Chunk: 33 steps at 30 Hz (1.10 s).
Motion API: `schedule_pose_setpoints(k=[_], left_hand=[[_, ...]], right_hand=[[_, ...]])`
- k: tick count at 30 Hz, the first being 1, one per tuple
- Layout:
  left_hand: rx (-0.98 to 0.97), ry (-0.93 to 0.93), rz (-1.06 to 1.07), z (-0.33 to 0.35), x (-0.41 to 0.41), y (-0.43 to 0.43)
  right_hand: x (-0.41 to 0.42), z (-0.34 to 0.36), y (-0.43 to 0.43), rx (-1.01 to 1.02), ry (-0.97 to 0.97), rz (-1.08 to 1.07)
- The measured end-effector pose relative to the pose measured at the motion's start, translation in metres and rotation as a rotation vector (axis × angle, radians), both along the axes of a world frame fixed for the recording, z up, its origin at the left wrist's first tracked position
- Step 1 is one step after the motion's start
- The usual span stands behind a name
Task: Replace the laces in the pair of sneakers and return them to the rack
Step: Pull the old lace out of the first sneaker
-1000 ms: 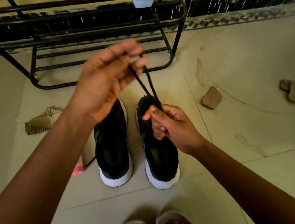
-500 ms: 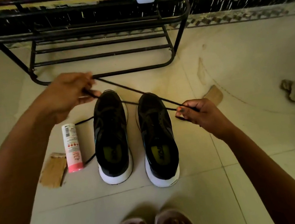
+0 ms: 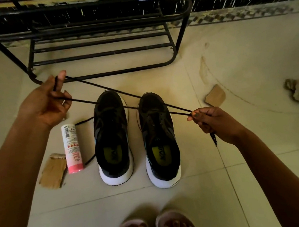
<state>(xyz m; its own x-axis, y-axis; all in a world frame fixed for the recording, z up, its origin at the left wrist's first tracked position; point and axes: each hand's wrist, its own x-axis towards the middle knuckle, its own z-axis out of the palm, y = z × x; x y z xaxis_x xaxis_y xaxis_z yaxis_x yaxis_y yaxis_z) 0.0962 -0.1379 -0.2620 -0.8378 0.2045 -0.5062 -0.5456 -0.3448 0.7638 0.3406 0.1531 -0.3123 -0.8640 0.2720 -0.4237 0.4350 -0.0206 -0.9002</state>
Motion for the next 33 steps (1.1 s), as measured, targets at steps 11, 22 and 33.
schedule_pose_setpoints(k=[11, 22, 33], left_hand=[[-0.344, 0.353, -0.031, -0.002, 0.000, -0.003], [-0.622, 0.751, -0.756, 0.026, 0.081, 0.075], [-0.591, 0.963, -0.849, 0.033, 0.112, 0.093]], right_hand=[[0.014, -0.012, 0.023, 0.028, -0.089, -0.097], [-0.015, 0.016, -0.018, 0.181, 0.240, -0.377], [-0.037, 0.029, -0.065, 0.341, 0.386, -0.167]])
